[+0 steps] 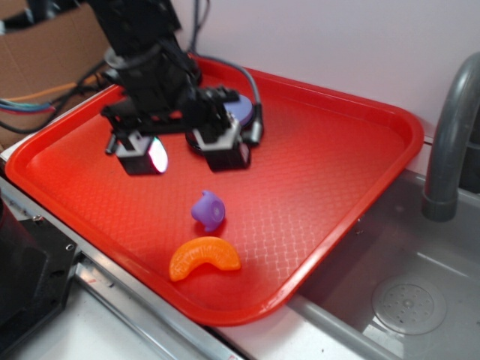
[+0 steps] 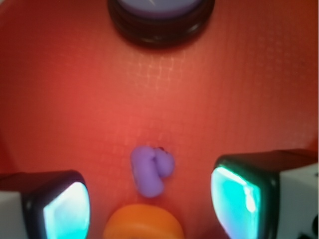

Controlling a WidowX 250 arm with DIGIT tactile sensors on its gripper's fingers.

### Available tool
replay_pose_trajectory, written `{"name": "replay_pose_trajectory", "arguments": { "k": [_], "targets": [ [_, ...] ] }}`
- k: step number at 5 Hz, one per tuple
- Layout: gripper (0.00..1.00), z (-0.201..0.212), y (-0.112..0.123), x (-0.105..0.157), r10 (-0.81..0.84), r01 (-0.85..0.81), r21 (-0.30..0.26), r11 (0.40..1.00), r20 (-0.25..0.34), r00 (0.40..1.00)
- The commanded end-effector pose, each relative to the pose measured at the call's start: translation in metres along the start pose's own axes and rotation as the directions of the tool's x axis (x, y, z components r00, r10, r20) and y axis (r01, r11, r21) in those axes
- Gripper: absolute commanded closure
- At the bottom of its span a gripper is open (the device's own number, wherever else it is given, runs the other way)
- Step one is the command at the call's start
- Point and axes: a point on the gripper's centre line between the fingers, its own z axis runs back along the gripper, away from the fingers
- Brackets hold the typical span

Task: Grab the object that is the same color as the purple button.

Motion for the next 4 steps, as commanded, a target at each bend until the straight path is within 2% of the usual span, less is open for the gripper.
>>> {"name": "replay_pose_trajectory", "arguments": {
  "k": [1,2,3,4],
  "targets": [
    [0.0,-0.0271,-0.0009,0.0013,0.053,-0.053,0.016,0.998,0.008,0.999],
    [0.9,-0.0336,-0.0004,0.0006,0.047,-0.048,0.023,0.999,0.023,0.999],
    [1.0,-0.0328,0.0,0.0,0.057,-0.058,0.017,0.998,0.025,0.998],
    [1.0,-0.0269,0.0019,0.0015,0.034,-0.034,0.0,0.999,0.032,0.999]
  ]
}}
